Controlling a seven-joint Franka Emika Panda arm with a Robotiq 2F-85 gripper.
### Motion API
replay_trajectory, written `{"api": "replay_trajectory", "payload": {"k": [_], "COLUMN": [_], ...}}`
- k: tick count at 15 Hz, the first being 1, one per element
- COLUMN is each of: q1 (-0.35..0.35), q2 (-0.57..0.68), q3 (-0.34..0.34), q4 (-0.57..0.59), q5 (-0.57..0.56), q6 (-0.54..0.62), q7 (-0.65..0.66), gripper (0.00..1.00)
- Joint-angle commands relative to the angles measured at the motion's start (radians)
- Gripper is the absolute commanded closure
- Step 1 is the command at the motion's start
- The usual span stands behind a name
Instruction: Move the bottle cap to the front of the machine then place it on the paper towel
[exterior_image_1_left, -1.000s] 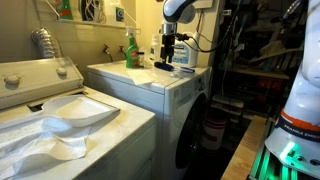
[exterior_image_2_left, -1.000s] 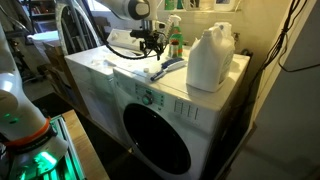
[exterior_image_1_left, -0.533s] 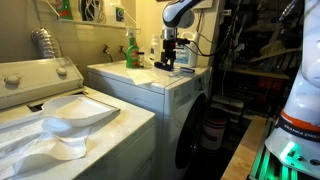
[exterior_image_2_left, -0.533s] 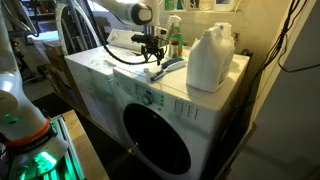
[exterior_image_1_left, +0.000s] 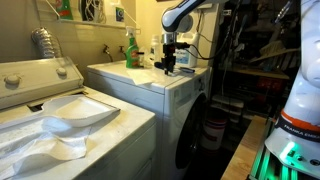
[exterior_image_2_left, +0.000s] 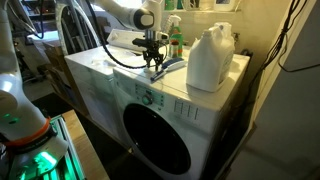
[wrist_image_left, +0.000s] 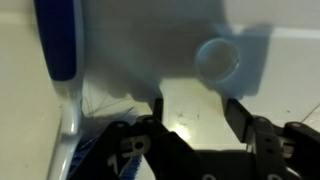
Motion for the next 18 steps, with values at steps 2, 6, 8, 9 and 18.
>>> {"api": "replay_trajectory", "payload": {"k": [2,6,8,9,18], "q1": [-0.005,-0.002,0.001,0.002,0.068], "q2": [0.016,0.021,0.028,0.031,0.048], "q3": [-0.002,-0.004,-0.003,-0.003,0.034], "q4": [0.017,0.028,0.036,0.04,0.189], "q5": [0.005,-0.005,-0.01,-0.014,-0.123], "q6": [-0.017,-0.019,-0.021,-0.025,-0.014], "q7": [0.023,0.028,0.029,0.03,-0.004], "gripper": [0.73,0.96,0.98,0.94,0.93]}}
